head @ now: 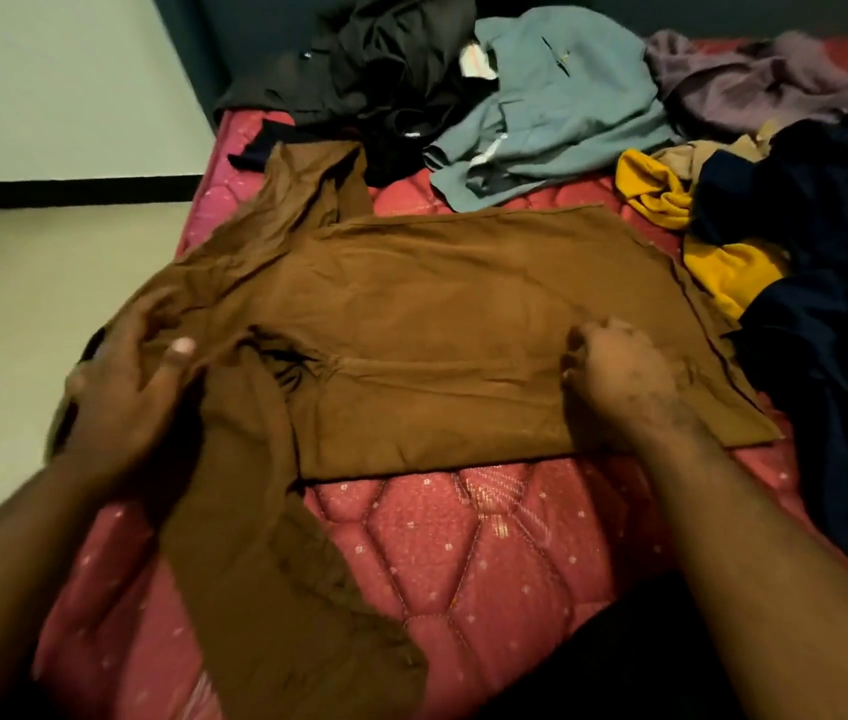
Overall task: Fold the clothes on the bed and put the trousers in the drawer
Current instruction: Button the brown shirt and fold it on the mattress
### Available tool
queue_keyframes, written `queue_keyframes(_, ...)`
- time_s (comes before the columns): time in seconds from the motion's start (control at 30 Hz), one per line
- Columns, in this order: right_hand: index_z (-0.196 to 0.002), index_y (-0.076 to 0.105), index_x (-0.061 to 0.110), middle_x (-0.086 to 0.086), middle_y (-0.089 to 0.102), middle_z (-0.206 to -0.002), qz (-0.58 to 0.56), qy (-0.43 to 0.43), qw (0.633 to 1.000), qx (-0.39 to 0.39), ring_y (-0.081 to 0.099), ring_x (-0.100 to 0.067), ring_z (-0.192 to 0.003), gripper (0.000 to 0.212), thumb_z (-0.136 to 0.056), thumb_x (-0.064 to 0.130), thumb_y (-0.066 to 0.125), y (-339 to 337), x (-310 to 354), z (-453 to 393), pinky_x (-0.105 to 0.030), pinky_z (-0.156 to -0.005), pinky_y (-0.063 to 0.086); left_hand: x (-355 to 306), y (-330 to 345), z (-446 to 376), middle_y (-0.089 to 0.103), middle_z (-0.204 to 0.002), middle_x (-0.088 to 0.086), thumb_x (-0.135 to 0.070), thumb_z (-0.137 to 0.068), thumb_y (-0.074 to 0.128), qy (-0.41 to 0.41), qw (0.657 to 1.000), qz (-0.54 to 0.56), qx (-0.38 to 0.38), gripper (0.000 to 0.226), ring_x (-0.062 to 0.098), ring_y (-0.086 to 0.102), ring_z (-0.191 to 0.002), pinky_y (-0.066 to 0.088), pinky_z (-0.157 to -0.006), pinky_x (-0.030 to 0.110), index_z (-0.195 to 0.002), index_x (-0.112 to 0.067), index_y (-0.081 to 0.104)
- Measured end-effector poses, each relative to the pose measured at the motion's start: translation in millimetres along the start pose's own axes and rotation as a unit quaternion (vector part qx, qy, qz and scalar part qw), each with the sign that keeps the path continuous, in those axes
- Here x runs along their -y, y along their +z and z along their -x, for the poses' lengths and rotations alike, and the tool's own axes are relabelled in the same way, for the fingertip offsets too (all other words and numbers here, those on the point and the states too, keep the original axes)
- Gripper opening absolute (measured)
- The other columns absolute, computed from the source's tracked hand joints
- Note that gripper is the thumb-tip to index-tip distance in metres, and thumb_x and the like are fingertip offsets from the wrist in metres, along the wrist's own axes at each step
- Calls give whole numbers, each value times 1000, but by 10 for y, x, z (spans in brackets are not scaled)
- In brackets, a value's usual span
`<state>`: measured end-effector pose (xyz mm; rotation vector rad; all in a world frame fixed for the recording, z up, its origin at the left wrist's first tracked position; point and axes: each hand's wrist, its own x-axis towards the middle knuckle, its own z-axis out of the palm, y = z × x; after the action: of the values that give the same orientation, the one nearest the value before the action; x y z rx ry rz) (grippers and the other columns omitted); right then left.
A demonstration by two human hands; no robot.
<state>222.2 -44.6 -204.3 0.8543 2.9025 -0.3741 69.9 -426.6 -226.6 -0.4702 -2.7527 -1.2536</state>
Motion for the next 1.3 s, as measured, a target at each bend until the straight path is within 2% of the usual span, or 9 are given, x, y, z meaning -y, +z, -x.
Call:
queue_keyframes(0.13,-83,70,7,1,63,-69,-228,-133,949,174,55,-3,-57,17,-88,23,70,251,480,430,-26,-59,42,548,-225,1076,48,-144,8,-51,-92,32,-36,985,-166,4,61,30,47,-130,30,-106,54,-148,-28,33)
queue_keyframes(0.3,-104,59,36,24,64,-97,-259,-109,910,304,61,9,-86,42,-72,56,76,799,1058,1392,-15,-75,49,812,-366,1084,42,-149,4,-58,-89,33,-76,985,-155,12,65,35,44,-129,35,-101,53,-148,-32,32)
queue_keyframes(0.47,-65,54,16,8,54,-56,-199,-146,868,431,49,-6,-51,28,-84,16,74,681,1634,1459,-21,-50,40,929,-332,901,52,-137,9,-68,-76,51,-122,992,-22,1,80,34,51,-122,44,-101,49,-145,-26,42)
queue_keyframes(0.67,-98,52,22,6,34,-54,-642,-137,682,321,26,-5,-36,39,-84,58,55,-854,2615,421,-16,-33,23,1032,-479,799,58,-111,-2,-70,-70,63,-130,990,63,12,80,19,58,-101,50,-90,38,-139,-32,47)
queue_keyframes(0.87,-83,69,14,6,39,-52,-291,-128,941,116,33,-8,-40,44,-94,53,52,-351,2874,164,-22,-39,26,942,-498,670,69,-92,2,-59,-93,47,-164,982,-85,-41,45,27,64,-87,50,-84,41,-96,-20,69)
queue_keyframes(0.97,-65,65,16,4,57,-59,-145,-239,957,79,53,-7,-53,34,-93,34,61,488,2734,292,-26,-52,43,914,-493,594,65,-77,-1,-47,-85,68,-172,984,-25,-44,29,22,62,-76,48,-70,33,-80,-19,68)
queue_keyframes(1.03,-102,72,17,-3,66,-100,-86,-260,960,59,61,-13,-91,26,-92,37,59,932,2609,354,-32,-82,49,901,-485,557,61,-70,-1,-34,-83,73,-181,980,59,-56,23,21,61,-72,41,-63,29,-69,-17,64)
queue_keyframes(1.13,-141,48,24,-6,47,-143,5,-282,960,-2,44,-23,-130,62,-89,57,37,1349,2437,501,-41,-107,36,873,-534,521,61,-70,0,-27,-88,69,-176,970,166,-24,23,15,56,-69,40,-63,28,-70,-15,60)
queue_keyframes(1.3,-152,18,39,3,20,-160,74,-298,951,-42,16,-17,-148,62,-94,60,18,1565,2355,589,-45,-118,11,918,-582,482,59,-79,1,-35,-95,58,-209,976,43,40,22,25,57,-79,42,-68,33,-79,-20,52)
